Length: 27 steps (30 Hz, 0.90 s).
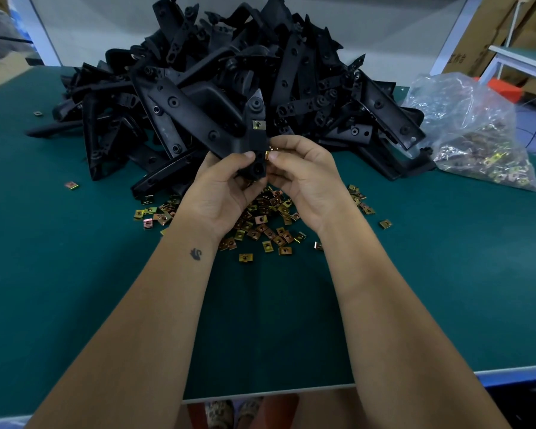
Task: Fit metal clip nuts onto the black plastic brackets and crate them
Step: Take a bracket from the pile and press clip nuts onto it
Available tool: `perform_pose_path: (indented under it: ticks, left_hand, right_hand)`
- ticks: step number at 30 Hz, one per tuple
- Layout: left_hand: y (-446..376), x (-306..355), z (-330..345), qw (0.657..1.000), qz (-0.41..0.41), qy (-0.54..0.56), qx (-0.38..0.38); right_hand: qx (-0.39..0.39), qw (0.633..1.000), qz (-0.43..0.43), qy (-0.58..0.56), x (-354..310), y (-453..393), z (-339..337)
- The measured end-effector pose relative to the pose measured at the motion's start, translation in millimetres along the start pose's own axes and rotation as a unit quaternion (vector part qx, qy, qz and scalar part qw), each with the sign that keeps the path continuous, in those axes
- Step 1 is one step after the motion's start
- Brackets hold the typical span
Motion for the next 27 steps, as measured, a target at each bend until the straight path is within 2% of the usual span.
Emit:
perform_pose_path:
  ticks: [8,14,27]
  left_hand:
    - [1,1,3,1.000,0.005,-0.026,-0.012]
    - [4,1,15,0.999,0.010,-0.022,-0.038]
    - [6,3,11,0.997,0.016,-0.061,-0.033]
  right_hand:
    - [0.006,1.000,-0.013,0.011,-1,-1,-1]
    - [0.011,0.994,-0.006,-0.112,1,-1,1]
    - [0.001,0.998,-0.036,-0.051,-5,0,-1]
Point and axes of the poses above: each hand's wrist, its own y-axis away from the middle knuckle, its own z-axis out of the palm, x = y × z, the point moved 10 cm from there along -y, towards the middle knuckle, and after that the axes turned 7 degrees about -y, right-handed, at the moved point
